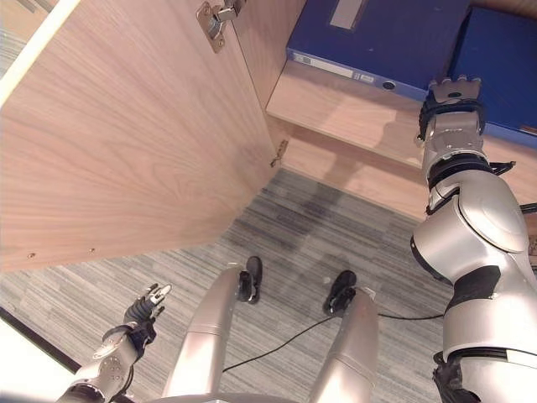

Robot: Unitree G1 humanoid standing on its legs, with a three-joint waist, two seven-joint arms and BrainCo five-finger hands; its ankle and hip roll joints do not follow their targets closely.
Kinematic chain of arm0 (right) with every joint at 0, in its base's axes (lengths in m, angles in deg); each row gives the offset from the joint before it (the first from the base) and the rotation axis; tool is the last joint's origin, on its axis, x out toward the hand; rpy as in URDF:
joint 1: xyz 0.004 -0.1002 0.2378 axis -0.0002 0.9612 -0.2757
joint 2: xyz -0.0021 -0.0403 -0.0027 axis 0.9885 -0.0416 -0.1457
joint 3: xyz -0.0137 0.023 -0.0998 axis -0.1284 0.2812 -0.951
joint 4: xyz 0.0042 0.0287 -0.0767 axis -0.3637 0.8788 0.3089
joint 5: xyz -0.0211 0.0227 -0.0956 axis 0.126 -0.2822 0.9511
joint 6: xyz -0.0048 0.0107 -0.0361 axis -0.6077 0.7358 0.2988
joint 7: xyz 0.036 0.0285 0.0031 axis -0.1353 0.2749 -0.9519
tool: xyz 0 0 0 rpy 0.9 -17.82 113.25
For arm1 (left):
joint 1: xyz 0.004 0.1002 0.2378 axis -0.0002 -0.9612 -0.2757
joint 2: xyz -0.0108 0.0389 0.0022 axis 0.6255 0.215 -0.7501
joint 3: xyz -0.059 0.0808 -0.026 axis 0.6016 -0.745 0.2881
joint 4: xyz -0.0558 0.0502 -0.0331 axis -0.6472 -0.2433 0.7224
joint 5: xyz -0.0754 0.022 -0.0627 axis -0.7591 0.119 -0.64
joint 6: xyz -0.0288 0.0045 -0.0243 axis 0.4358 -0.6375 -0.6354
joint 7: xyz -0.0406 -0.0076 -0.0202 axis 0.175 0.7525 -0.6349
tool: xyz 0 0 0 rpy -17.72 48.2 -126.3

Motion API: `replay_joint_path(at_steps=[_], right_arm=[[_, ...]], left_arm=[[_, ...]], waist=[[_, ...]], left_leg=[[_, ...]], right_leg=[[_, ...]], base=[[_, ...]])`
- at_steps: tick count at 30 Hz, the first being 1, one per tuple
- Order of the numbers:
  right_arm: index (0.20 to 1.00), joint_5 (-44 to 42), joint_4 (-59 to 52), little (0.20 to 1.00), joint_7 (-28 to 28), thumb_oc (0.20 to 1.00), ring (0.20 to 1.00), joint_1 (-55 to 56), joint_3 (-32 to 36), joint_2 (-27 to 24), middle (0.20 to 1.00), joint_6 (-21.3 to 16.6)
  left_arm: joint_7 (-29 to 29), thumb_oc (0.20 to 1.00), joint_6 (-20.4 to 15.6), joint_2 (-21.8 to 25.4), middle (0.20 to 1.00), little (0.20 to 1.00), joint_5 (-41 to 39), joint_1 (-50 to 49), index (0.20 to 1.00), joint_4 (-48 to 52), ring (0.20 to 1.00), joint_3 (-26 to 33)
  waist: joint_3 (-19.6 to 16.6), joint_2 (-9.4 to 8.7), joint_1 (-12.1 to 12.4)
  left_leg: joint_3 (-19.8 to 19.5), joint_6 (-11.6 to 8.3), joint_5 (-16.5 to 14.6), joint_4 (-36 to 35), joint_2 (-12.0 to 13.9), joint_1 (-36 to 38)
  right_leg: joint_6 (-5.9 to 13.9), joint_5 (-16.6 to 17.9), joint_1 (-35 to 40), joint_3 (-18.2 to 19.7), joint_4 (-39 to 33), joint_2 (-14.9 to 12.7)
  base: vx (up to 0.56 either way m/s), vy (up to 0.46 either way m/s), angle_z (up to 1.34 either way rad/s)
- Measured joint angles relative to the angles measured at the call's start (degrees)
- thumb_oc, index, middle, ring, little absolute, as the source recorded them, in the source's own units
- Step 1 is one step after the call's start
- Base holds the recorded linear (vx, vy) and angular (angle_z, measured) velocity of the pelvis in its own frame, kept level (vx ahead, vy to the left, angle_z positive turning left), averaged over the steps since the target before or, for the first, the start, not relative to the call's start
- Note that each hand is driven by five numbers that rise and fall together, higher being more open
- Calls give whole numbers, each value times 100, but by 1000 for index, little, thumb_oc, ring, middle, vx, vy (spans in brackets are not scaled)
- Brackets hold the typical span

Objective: Put the empty folder in the office cabinet

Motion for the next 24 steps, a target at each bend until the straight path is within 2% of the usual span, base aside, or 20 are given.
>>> replay_joint_path(at_steps=[3,5,8,14,18,24], right_arm=[[1000,14,36,1000,-155,1000,1000,-37,-71,-322,1000,-104],[1000,101,312,1000,-176,1000,1000,285,155,-479,1000,-23],[1000,231,424,1000,-178,1000,1000,663,436,-575,1000,289],[1000,224,568,1000,-245,1000,1000,912,630,-681,1000,391],[1000,44,367,1000,-292,1000,1000,289,535,-345,1000,301],[1000,-10,-677,1000,159,1000,1000,-1155,-365,-251,1000,41]], left_arm=[[-2,1000,56,-23,1000,1000,-2,97,1000,-55,1000,16],[-4,1000,104,-24,1000,1000,-4,99,1000,-28,1000,17],[2,1000,138,-24,1000,1000,-4,112,1000,7,1000,13],[1,1000,146,-25,1000,1000,-2,138,1000,51,1000,27],[2,1000,141,-20,1000,1000,-2,132,1000,51,1000,25],[7,1000,91,-16,1000,1000,3,112,1000,-32,1000,42]], waist=[[-3,-5,30],[-22,-57,26],[-44,-100,-63],[-58,-120,-148],[-98,-78,-125],[-150,-26,143]], left_leg=[[-24,-9,10,11,-30,-35],[-27,-5,13,11,-46,-44],[-24,3,13,12,-82,-49],[-15,23,10,46,-93,-67],[-1,24,12,102,-79,-153],[-11,9,23,83,-75,-170]], right_leg=[[6,-8,-24,-7,29,-28],[9,-9,-28,-11,27,-42],[21,-15,-25,-8,28,-88],[14,-18,-44,14,38,-99],[23,-13,-152,37,125,-103],[17,-18,-188,27,129,-104]], base=[[2,-13,6],[-1,-7,4],[-1,3,3],[0,0,0],[0,0,0],[0,0,0]])
